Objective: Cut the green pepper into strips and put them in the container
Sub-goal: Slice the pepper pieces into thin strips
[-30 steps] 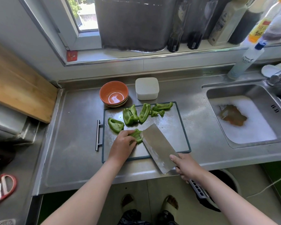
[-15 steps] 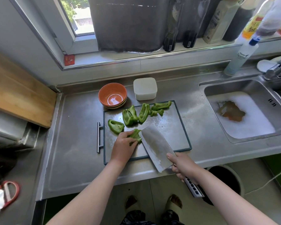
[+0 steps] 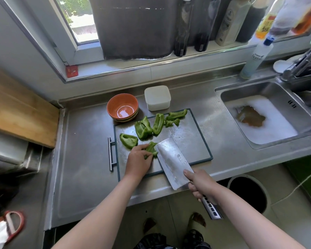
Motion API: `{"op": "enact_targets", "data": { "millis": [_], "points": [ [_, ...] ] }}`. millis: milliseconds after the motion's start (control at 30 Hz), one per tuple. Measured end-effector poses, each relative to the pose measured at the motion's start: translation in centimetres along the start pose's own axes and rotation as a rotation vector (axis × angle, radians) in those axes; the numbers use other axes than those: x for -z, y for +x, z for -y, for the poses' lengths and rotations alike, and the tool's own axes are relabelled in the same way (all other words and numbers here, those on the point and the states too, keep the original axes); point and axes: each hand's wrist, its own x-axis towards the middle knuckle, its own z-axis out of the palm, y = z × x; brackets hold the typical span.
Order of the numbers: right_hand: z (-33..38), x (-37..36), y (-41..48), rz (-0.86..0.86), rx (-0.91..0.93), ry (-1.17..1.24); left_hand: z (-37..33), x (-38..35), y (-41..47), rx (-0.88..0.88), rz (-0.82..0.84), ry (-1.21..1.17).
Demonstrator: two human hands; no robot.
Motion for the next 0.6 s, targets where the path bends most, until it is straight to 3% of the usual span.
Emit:
{"op": "enact_targets", "data": {
  "millis": [367, 600],
  "points": [
    [-1.0, -2.1, -0.4, -0.033, -0.006, 0.115, 0.5, 1.2, 0.4, -0.042, 0.107, -0.034],
    [-2.4, -3.4, -1.3, -0.036, -0.017, 0.163, -0.2, 0.7, 0.0, 0.052, 0.072, -0.098]
  ]
}}
